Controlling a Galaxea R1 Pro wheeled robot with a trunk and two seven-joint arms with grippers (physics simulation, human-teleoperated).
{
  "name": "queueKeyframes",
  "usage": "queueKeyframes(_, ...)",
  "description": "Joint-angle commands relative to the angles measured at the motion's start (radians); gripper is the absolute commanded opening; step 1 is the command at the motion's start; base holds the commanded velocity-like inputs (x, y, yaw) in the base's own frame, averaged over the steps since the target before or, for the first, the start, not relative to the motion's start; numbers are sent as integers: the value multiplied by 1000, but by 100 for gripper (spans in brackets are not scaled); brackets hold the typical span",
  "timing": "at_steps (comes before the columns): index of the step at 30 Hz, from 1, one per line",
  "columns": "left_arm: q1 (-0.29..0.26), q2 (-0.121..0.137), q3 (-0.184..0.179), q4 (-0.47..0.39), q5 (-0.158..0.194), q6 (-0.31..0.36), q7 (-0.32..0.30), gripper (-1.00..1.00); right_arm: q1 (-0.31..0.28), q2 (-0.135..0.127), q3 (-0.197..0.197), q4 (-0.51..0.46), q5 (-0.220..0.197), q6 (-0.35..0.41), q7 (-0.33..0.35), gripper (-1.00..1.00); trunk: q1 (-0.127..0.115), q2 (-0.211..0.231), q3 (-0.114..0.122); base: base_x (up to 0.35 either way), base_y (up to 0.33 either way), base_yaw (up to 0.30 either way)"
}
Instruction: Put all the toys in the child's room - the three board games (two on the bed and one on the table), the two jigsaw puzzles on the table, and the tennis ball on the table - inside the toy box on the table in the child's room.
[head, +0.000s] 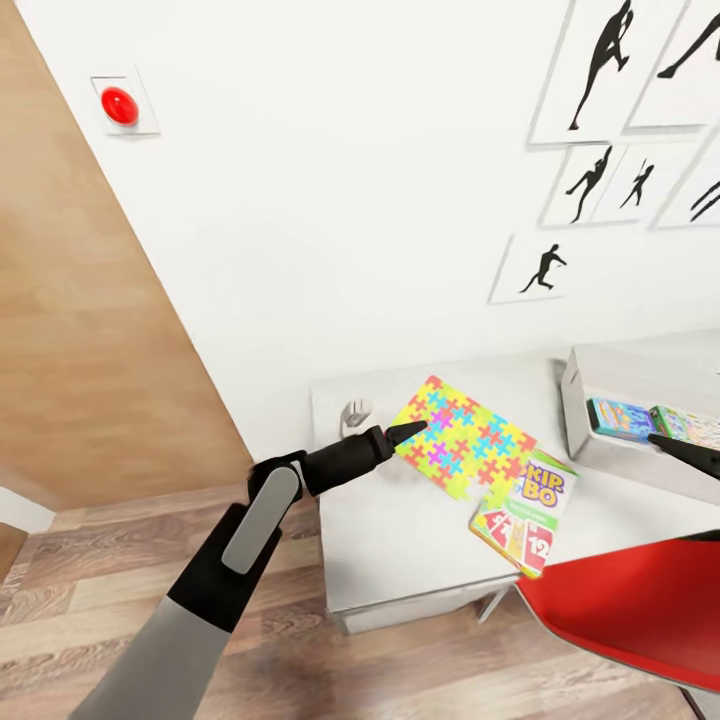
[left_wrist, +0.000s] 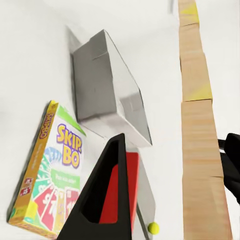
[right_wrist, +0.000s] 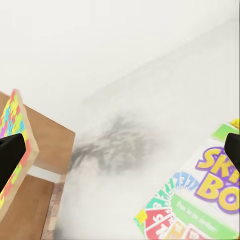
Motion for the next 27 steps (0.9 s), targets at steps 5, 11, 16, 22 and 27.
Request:
queueKeyframes(5,3,-1,1,-15,3,6,0,-100,-1,0,-1,1,5,4,7,100,1,-2,6,0,-289,-3)
queueKeyframes(11,9,-2,1,-46,8,7,0,-100,-1,0,-1,1,5,4,7,100,1,-2,16,0,-131,-1)
queueKeyframes(16,19,-2,1,-81,11,9,0,-100,-1,0,-1,1,5,4,7,100,1,-2,24,0,-40,0)
queueKeyframes(22,36,-2,2,-125,14,11,1,-100,-1,0,-1,1,5,4,7,100,1,-2,34,0,-7,0)
queueKeyframes(27,37,-2,2,-144,15,12,1,-100,-1,0,-1,1,5,4,7,100,1,-2,42,0,0,0)
